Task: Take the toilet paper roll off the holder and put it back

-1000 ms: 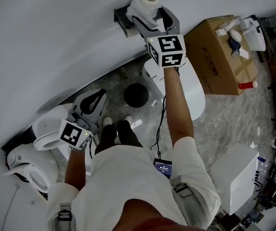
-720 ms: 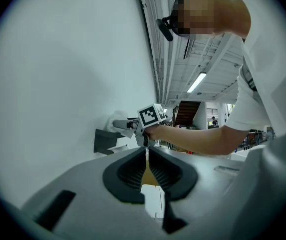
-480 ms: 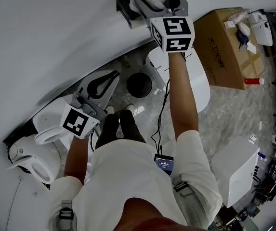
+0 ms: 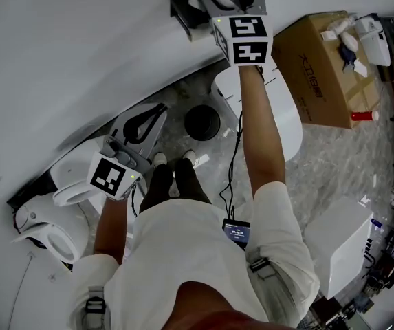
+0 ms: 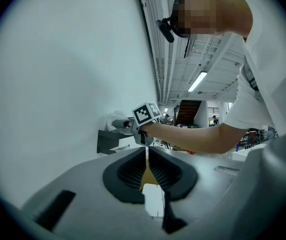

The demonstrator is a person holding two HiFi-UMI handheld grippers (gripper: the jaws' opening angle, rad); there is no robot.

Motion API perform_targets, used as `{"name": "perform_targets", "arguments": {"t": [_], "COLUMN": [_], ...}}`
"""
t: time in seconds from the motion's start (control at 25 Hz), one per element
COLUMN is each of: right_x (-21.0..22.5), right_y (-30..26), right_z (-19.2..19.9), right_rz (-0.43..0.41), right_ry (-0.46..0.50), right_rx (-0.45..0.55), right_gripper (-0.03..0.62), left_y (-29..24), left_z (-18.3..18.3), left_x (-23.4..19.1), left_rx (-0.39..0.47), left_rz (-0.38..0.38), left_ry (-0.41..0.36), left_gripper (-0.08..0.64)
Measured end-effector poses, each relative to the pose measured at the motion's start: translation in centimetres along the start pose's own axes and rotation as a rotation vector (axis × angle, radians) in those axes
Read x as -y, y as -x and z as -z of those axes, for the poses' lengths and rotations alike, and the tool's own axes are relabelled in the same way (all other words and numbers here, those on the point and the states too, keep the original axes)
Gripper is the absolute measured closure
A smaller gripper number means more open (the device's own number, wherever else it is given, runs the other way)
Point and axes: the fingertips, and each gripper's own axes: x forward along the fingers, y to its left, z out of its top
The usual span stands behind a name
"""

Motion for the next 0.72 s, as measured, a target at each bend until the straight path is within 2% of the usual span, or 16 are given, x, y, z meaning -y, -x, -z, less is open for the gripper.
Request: {"name": "perform_targets", "arguments": {"t": [0.24,0.36,0.72], "right_x": [-0.6,-0.8,-3.6], "right_y": [1.5,3.4,14.7], "right_z": [-1.3,-2.6,-6.8], "right_rz": [0.004,0.009,-0.01], "right_ry": [0.019,0.023,0.047], "right_rx": [0.028,0.057,0.171], "right_gripper": [0.302,0.302,0.302], "left_y": [0.8,1.5,2.7], "left_z": [-0.6,-0.4,-2.5], "left_x": [0.6,1.1,3.2], "left_rx": [0.017,0.009,0.049], "left_rz": [-0.005,0.007,0.026], "left_ry": [-0.012,-0.042,-0.071], "left_gripper": [0.541,0.541,0.541]}}
